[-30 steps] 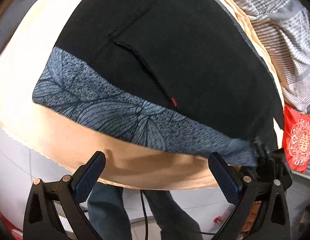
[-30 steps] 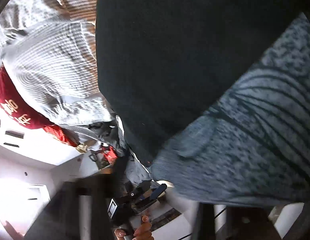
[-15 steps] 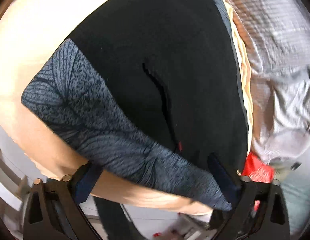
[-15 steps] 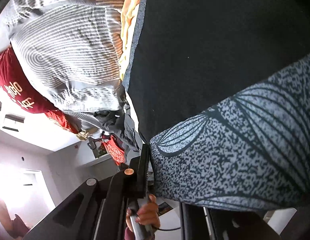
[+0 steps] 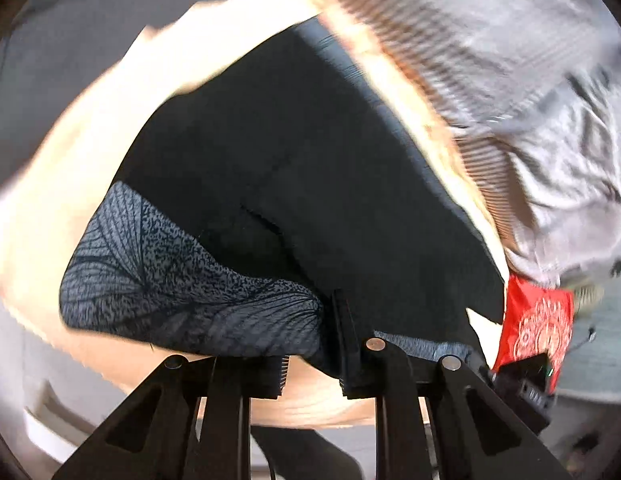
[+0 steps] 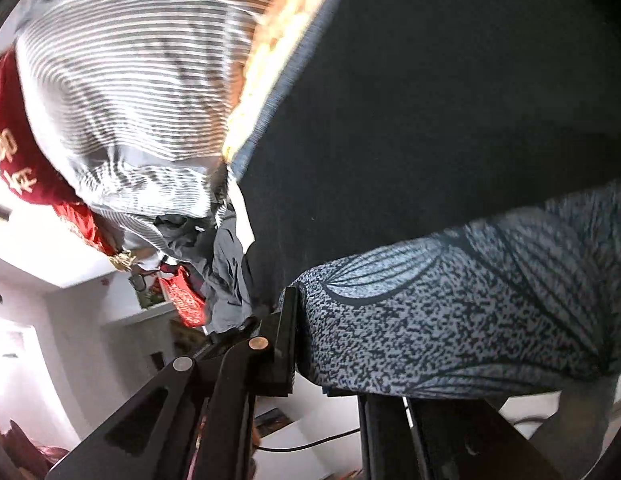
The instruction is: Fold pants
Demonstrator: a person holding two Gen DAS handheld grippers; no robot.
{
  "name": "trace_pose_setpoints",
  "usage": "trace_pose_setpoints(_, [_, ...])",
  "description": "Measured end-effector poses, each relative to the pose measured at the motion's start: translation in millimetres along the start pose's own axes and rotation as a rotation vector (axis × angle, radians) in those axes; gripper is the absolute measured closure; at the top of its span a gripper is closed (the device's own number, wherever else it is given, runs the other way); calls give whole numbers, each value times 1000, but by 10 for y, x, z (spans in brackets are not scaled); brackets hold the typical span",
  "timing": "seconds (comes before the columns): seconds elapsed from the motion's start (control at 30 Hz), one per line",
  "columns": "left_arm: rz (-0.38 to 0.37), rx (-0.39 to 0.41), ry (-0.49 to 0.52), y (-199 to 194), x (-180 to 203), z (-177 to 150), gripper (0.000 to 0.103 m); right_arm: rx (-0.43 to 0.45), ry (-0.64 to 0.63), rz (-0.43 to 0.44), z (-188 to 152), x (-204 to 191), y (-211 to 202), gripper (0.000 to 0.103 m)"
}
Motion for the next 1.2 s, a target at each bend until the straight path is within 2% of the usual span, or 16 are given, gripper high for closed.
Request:
trace_pose_setpoints(0.2, [4,105,161,-180,547,583,83,-9,-78,-18,517,-405,-26,93])
trace_pose_setpoints(0.33, [55,170,180,83,864,1075,83,-76,-87,-38,1102,-481,192,93])
trace_pose_setpoints(0.5, [156,191,165,740,1042,1604,83,-144,-30,-67,1795,-298,552,91])
trace_pose_setpoints(0.67, [226,133,92,1170,927,1815,81,-208,12,-125,2347,-15,968,90])
trace_pose_setpoints(0.77, [214,112,70,1149,902,1847,81,-231,27,-142,2471,89,1084,90])
trace_pose_setpoints(0.83, [229,123,102,1009,977,1820,81,-242,49,-130,2504,121,1093,90])
trace_pose_setpoints(0.87, [245,136,118,942,1009,1802,75,-248,54,-123,2509,125,1090,87])
trace_pose_setpoints(0.9, [279,159,141,835,1055,1775,64,-254,56,-117,2518,124,1083,84])
trace_pose_setpoints(0.93, [302,188,152,734,1084,1744,36,-262,56,-106,2531,109,1069,76])
trace_pose_setpoints(0.97, [329,257,168,574,1132,1694,26,-265,56,-93,2532,89,1058,61])
trace_pose_setpoints(1.0, [349,300,187,486,1168,1650,26,-267,58,-73,2549,60,1053,53])
trace_pose_setpoints(1.03, [377,303,221,468,1217,1624,26,-265,60,-40,2555,-2,1031,36])
trace_pose_setpoints(1.07, [403,278,249,511,1253,1588,26,-262,56,-24,2552,-54,1011,23])
trace_pose_setpoints(1.2, [485,189,327,864,1374,1357,26,-250,-94,-44,2403,-441,823,21])
Point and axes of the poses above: each gripper's, at about its wrist camera, not at the fingertips, and y roughly the way its jaws point, x to its right, z to its top, the point moved 2 cm from there along y, roughly the way its jaws point, and after that the axes turned 4 degrees about z, right-handed, at the moved point
